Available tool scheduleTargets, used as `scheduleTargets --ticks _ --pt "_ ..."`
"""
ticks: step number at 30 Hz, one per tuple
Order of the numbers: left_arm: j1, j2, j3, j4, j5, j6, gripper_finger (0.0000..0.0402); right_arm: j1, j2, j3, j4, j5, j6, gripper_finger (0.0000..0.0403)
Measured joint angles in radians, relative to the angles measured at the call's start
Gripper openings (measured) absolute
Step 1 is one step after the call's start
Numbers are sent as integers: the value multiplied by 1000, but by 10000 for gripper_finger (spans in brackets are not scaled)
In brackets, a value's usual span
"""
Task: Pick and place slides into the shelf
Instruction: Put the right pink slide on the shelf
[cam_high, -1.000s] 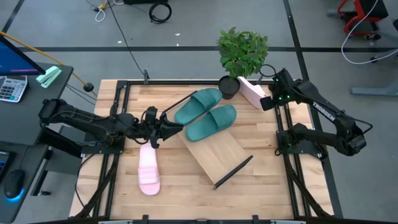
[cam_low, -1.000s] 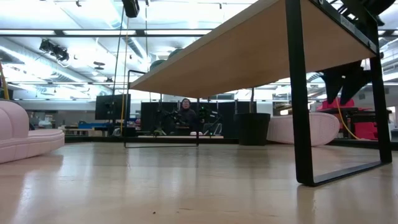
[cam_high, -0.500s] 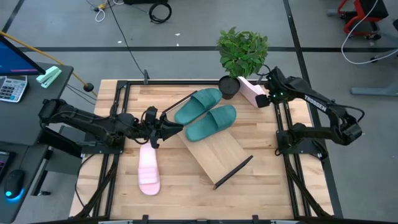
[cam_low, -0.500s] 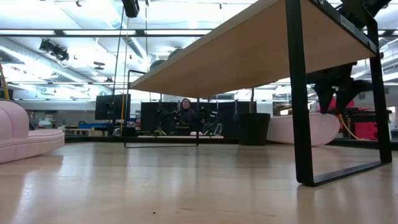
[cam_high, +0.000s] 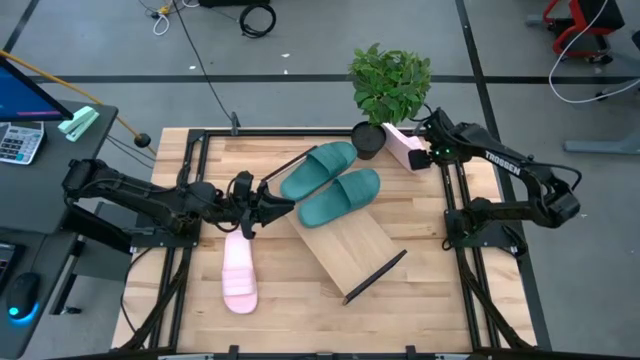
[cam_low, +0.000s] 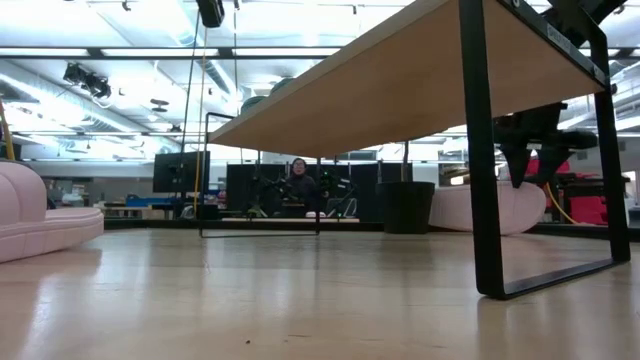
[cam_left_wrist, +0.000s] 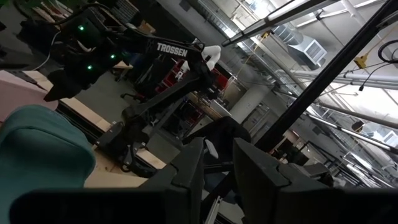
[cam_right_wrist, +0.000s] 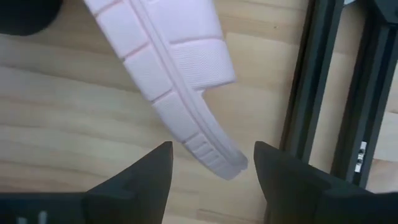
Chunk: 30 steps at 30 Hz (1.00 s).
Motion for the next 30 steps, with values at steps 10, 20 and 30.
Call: scheduleTargets --ticks 10,20,30 --pt "-10 0 0 0 0 1 94 44 56 -1 -4 100 43 231" --pt "-16 0 0 0 0 9 94 44 57 -1 21 -28 34 228" --pt "-16 0 0 0 0 9 94 44 57 -1 29 -44 31 203"
